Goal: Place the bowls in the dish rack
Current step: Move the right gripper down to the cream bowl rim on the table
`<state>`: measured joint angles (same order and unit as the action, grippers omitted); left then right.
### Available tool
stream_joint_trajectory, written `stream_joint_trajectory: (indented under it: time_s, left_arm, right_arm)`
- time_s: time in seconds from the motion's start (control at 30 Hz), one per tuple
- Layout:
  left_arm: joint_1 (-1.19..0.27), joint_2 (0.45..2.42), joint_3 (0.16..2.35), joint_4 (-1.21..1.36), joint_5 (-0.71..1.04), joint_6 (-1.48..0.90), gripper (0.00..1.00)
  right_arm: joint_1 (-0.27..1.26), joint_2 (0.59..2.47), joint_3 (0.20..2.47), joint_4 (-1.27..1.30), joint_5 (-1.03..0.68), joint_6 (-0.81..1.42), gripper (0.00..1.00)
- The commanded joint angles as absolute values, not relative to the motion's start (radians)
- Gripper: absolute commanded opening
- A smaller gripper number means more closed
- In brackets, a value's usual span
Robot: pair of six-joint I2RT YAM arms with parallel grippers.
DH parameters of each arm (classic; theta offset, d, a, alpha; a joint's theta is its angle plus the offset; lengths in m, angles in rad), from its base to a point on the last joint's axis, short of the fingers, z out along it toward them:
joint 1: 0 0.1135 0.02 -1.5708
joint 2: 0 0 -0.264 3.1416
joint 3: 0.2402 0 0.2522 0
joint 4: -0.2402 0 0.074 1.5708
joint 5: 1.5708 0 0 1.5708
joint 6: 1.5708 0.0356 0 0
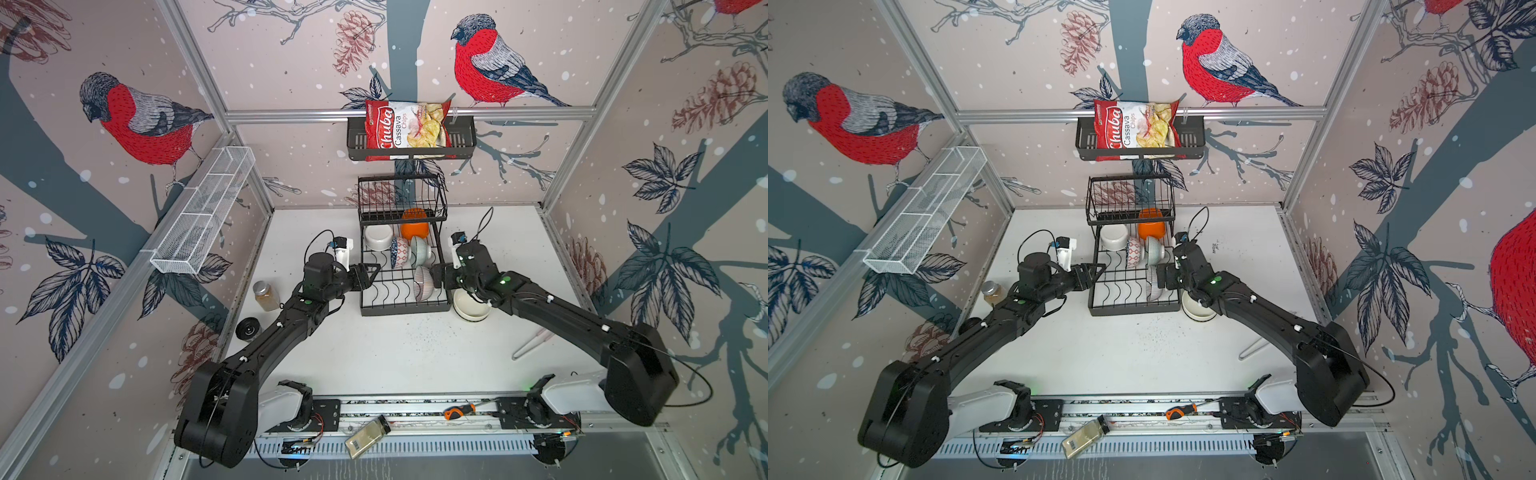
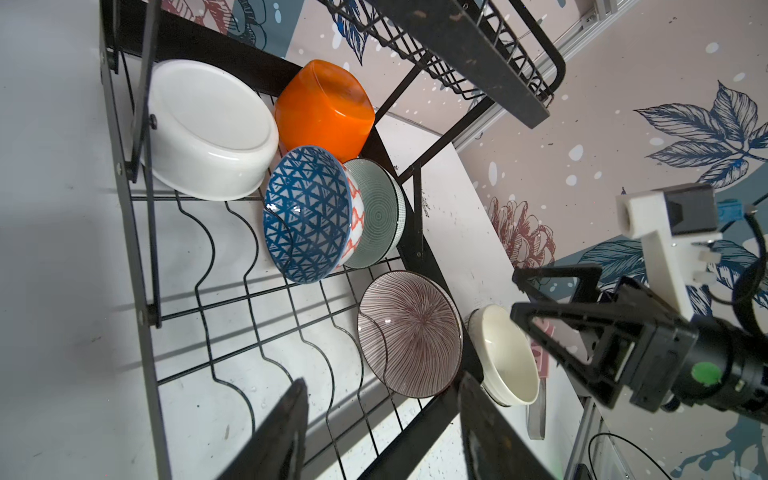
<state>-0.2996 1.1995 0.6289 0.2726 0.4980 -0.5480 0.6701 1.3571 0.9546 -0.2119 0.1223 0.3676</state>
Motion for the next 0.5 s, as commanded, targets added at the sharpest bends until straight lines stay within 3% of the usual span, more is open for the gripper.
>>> stream_joint_trajectory:
  time_s: [0.0,0.23,0.47]
  left_arm:
    - [-0.306,1.193,0.635,0.278,0.523,-0.557,0.59]
    - [-0.347,1.183,0.659,0.252,0.495,-0.552,0.64]
    - [-0.42,1.193,0.697,0.224,0.444,-0.545,0.67]
  right_arm:
    - [0.634,1.324,0.947,-0.274,0.131,0.391,0.92]
    - [0.551,1.258,0.905,-0.36,0.149,0.403,0.9]
    - [0.474,1.18,0.854,-0.439,0.123,0.428,0.8]
